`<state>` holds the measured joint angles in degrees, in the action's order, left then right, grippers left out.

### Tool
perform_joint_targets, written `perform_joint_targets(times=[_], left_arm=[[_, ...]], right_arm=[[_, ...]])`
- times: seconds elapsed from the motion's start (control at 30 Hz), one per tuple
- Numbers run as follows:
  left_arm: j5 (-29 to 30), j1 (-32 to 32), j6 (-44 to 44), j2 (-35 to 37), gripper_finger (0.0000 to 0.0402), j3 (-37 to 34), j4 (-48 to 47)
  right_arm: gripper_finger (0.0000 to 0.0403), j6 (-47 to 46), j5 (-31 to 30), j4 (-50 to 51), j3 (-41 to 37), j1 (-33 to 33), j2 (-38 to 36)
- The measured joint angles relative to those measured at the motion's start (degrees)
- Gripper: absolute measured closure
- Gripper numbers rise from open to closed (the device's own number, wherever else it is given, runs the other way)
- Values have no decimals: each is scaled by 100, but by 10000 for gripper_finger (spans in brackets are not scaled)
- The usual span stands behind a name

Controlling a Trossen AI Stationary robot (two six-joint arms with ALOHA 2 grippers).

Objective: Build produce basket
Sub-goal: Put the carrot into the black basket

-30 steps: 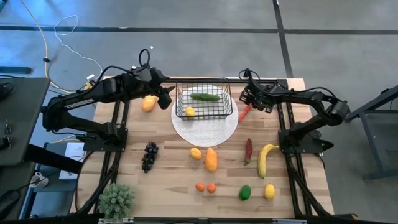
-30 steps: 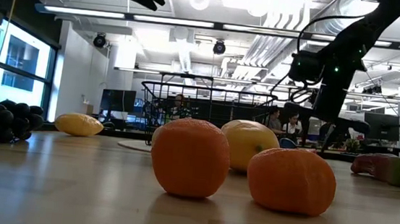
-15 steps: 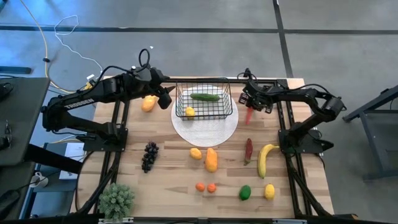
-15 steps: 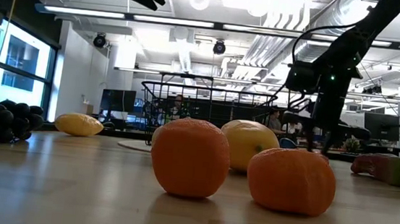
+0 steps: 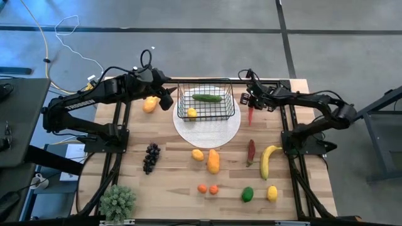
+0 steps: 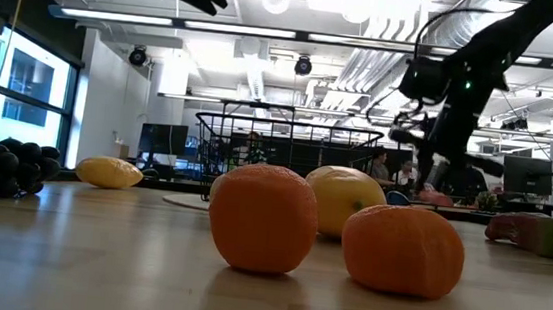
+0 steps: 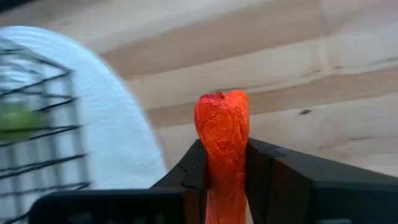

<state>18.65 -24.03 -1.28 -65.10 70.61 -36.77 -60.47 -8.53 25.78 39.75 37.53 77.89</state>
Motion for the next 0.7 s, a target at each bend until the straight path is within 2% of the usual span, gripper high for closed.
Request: perform_joint_targets(times=[0.13, 0.3, 0.7], left_arm=[[0, 0, 0, 0, 188, 0, -85], [0, 1, 0, 0, 188, -2, -141], [103, 2, -634, 2, 188, -2, -586]], right_arm=[[362, -2, -209, 64, 60, -265, -464], [362, 351, -700, 519, 601, -527, -794], [361, 2426, -1402, 632, 2273, -561, -805]])
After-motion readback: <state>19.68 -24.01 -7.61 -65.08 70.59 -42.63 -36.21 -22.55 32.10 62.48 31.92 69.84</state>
